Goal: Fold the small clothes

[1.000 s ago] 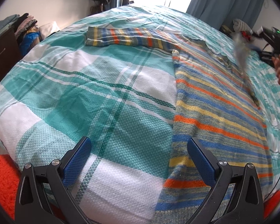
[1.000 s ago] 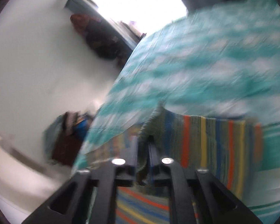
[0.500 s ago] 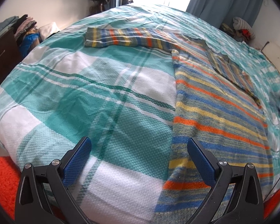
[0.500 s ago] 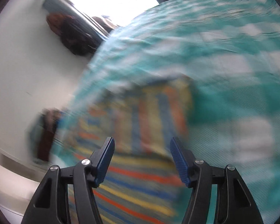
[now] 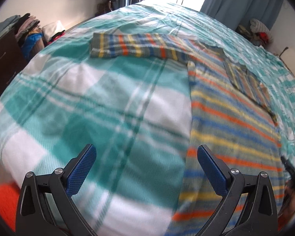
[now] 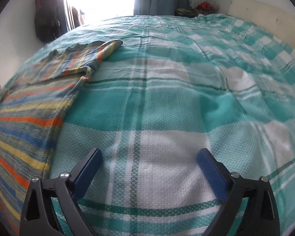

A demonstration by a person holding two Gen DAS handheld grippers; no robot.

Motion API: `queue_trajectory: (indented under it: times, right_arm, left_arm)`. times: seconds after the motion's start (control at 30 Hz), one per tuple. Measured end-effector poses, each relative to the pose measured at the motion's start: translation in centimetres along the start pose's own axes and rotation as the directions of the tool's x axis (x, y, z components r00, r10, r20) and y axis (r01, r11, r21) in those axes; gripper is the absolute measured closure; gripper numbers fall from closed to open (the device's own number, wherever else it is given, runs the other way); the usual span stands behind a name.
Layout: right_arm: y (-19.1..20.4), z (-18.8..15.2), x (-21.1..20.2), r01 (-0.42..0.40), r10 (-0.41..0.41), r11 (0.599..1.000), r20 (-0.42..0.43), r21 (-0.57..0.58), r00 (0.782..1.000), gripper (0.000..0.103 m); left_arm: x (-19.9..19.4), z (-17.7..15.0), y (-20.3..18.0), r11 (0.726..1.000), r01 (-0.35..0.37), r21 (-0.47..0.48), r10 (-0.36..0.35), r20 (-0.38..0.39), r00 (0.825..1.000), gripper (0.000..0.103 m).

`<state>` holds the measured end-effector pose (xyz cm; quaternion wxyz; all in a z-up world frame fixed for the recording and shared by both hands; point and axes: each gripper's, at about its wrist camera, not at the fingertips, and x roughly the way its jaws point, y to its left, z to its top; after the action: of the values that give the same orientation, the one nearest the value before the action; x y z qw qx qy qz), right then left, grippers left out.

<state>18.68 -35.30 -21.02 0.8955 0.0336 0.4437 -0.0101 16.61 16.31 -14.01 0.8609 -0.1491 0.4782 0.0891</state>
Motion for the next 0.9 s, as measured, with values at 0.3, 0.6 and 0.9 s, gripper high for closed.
queue_trajectory:
  times: [0.3, 0.6, 0.9]
  right_arm:
    - [-0.4, -0.6, -0.2, 0.003, -0.003, 1.0, 0.005, -0.007, 1.0, 0.0]
    - [-0.1, -0.6, 0.0, 0.02, -0.02, 1.0, 0.007, -0.02, 1.0, 0.0]
    - [0.1, -0.5, 0.1, 0.03, -0.03, 0.999, 0.009, -0.026, 1.0, 0.0]
  left_arm:
    - [3.6, 10.7, 7.1, 0.978, 0.048, -0.202, -0.047, 0.009, 0.999, 0.001]
    - [9.2, 16.8, 16.2, 0.859, 0.113, -0.499, -0.111, 0.034, 0.993, 0.019]
    - [13.3, 17.5, 13.8, 0.914, 0.071, -0.399, -0.106, -0.065, 0.992, 0.056]
